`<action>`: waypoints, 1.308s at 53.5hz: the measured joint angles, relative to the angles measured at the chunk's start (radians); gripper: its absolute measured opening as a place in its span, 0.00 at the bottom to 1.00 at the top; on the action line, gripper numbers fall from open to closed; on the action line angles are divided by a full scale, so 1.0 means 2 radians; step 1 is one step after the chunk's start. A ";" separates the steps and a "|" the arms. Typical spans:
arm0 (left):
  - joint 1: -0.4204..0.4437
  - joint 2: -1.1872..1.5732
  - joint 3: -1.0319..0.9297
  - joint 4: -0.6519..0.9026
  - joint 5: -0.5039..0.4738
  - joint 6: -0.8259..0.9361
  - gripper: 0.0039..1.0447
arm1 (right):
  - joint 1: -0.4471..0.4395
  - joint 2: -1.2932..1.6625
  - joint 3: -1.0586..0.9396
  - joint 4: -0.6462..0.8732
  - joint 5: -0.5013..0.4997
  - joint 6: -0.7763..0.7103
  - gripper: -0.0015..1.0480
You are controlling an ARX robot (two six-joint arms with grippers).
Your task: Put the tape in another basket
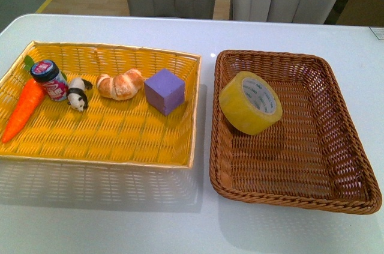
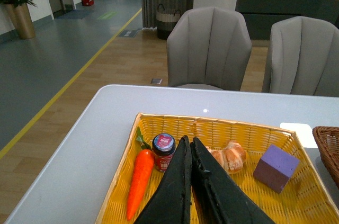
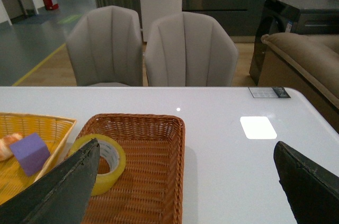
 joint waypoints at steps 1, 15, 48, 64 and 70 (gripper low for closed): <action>0.000 -0.007 0.000 -0.006 0.000 0.000 0.01 | 0.000 0.000 0.000 0.000 0.000 0.000 0.91; 0.000 -0.105 0.000 -0.096 0.000 0.000 0.01 | 0.000 0.000 0.000 0.000 0.000 0.000 0.91; 0.000 -0.228 0.000 -0.216 0.000 0.000 0.01 | 0.000 0.000 0.000 0.000 0.000 0.000 0.91; 0.000 -0.315 0.000 -0.318 0.000 0.000 0.01 | 0.000 0.000 0.000 0.000 0.000 0.000 0.91; 0.000 -0.327 0.000 -0.323 0.000 0.000 0.01 | 0.000 0.000 0.000 0.000 0.000 0.000 0.91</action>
